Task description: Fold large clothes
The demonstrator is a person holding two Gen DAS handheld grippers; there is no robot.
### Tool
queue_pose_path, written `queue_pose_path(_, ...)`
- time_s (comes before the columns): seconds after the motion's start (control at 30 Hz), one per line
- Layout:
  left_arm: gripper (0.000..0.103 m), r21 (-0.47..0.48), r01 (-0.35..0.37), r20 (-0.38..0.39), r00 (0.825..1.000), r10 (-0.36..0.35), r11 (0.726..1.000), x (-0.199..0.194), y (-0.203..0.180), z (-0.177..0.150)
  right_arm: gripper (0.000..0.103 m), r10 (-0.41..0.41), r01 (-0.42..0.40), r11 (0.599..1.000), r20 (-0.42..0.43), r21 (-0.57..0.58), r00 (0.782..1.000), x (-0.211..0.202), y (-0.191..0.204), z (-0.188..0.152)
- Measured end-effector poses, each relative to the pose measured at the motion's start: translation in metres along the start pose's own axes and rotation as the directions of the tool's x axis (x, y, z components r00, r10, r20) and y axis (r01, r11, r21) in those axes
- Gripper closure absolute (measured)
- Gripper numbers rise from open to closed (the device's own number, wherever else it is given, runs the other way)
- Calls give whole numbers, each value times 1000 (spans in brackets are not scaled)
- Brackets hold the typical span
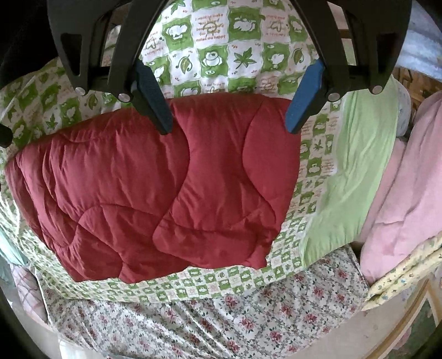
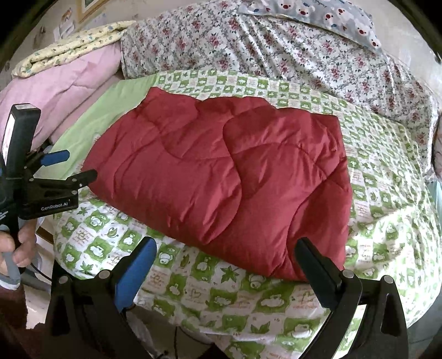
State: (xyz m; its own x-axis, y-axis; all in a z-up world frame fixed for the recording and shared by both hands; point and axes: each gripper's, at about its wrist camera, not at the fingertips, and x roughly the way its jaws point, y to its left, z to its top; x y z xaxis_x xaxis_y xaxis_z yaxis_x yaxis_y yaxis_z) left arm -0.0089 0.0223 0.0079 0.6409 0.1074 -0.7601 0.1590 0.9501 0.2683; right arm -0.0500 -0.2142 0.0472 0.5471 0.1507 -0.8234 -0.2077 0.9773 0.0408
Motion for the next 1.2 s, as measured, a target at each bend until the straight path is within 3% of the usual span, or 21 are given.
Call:
queue_pose_path(0.53,19,-86,46,-33,998,-49,995,14,-8,18,2,13,-15,995,16,100,1000,31,-13,24)
queue_pose_path(0.8,19,-174,68,-73,994,-82,982,24,-9,18,2,13,-24,981,60,194,998,35,-19,33)
queue_pose_path(1.2,19,-210,79,-78,992,-97,975,29,-8,22,2,8,-21,974,58,224,998,42,-15,36)
